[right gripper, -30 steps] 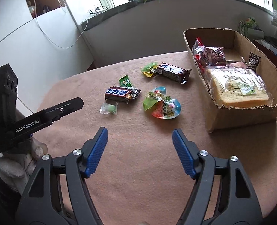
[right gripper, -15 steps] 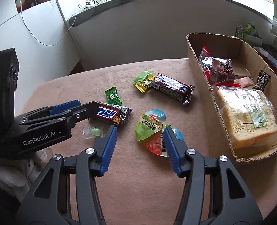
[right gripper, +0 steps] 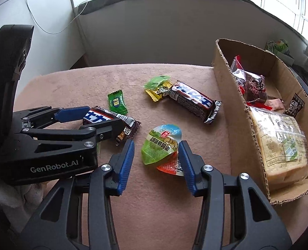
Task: Organize snacks
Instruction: 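Grasp the blue-white chocolate bar with the left gripper while the right grasps the green jelly pouch, then lift both items and carry them over the cardboard box, then open the left gripper to drop the bar while the right releases the jelly pouch, then withdraw both grippers from the box toward the remaining snacks, then grasp the colourful wrapped candy with the right gripper while the left grasps the clear green-candy bag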
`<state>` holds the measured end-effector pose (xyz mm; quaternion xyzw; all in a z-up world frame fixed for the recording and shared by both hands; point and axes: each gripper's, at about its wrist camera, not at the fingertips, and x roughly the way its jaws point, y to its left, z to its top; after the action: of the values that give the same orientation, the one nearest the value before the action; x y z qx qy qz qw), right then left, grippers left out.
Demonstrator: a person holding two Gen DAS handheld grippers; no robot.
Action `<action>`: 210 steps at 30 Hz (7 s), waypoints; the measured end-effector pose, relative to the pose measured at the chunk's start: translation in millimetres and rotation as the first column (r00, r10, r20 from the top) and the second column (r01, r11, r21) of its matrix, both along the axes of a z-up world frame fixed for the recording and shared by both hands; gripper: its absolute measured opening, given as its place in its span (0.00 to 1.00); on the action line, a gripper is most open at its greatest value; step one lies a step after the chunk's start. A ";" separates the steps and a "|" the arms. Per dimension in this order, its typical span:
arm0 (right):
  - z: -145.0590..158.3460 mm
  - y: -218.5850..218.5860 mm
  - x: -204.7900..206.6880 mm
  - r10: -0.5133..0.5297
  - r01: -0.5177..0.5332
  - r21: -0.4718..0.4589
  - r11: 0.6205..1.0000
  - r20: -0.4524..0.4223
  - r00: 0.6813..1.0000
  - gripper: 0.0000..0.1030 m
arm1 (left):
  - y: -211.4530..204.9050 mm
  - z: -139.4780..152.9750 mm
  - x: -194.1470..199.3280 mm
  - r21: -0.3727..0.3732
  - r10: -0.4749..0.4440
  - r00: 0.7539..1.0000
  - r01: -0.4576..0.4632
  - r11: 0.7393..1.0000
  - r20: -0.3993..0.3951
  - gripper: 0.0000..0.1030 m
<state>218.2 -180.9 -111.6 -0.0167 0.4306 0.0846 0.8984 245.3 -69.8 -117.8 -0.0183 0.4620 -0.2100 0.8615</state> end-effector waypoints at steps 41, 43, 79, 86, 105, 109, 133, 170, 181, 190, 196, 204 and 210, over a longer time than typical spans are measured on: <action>46.2 -4.4 -25.3 0.067 -0.081 0.125 0.989 0.108 0.992 0.32 | 49.8 44.4 -39.1 -0.084 0.097 0.989 -0.088 0.993 0.114 0.41; 54.0 -11.1 -30.5 0.061 -0.076 0.127 0.989 0.122 0.991 0.32 | 44.7 51.7 -41.5 -0.094 0.092 0.988 -0.080 0.992 0.126 0.41; 55.7 -207.7 -27.0 -0.171 0.149 0.150 0.977 0.141 0.975 0.33 | -173.7 82.6 22.9 -0.104 -0.125 0.980 0.142 0.984 0.154 0.41; 49.0 -212.2 -20.7 -0.167 0.145 0.155 0.977 0.137 0.976 0.33 | -199.9 77.7 36.0 -0.097 -0.147 0.981 0.159 0.982 0.124 0.41; 58.8 -205.9 -31.7 -0.161 0.140 0.127 0.982 0.169 0.972 0.59 | -200.3 91.9 34.5 -0.128 -0.129 0.986 0.142 0.982 0.106 0.56; 65.1 -203.5 -38.5 -0.172 0.149 0.136 0.979 0.175 0.969 0.59 | -187.4 100.0 28.2 -0.134 -0.120 0.985 0.136 0.982 0.121 0.56; 80.4 -103.5 -98.2 -0.031 -0.001 0.175 0.985 0.183 0.983 0.59 | -11.0 108.7 -54.5 -0.173 0.072 0.984 -0.043 0.984 0.162 0.56; -16.4 -18.3 -6.7 -0.097 0.097 0.017 0.995 -0.021 0.995 0.59 | 15.6 -0.7 -52.8 -0.004 0.047 0.997 -0.047 0.999 0.054 0.41; -16.0 -13.5 -9.8 -0.086 0.086 0.001 0.996 -0.004 0.996 0.37 | 11.6 -2.4 -54.4 0.007 0.034 0.997 -0.035 0.999 0.062 0.17; -15.5 -16.7 -11.1 -0.074 0.075 0.044 0.996 -0.005 0.997 0.10 | 18.9 -1.2 -56.5 -0.021 0.054 0.997 -0.053 0.998 0.054 0.15; -16.6 -17.4 -11.8 -0.063 0.064 0.049 0.997 -0.019 0.998 0.03 | 20.1 -0.7 -58.5 -0.020 0.058 0.997 -0.057 0.998 0.056 0.14; -15.4 -2.4 -9.0 -0.055 0.056 0.031 0.998 -0.019 0.998 0.42 | 26.5 0.6 -59.1 -0.049 0.071 0.996 -0.069 0.996 0.052 0.14; -16.5 2.5 9.1 -0.120 0.121 0.025 0.992 -0.030 0.992 0.51 | 33.7 1.2 -59.1 -0.092 0.067 0.997 -0.063 0.994 0.047 0.14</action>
<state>227.3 -178.4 -128.1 0.0223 0.4422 0.0362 0.8959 186.2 -36.1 -116.6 -0.0672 0.4295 -0.2029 0.8774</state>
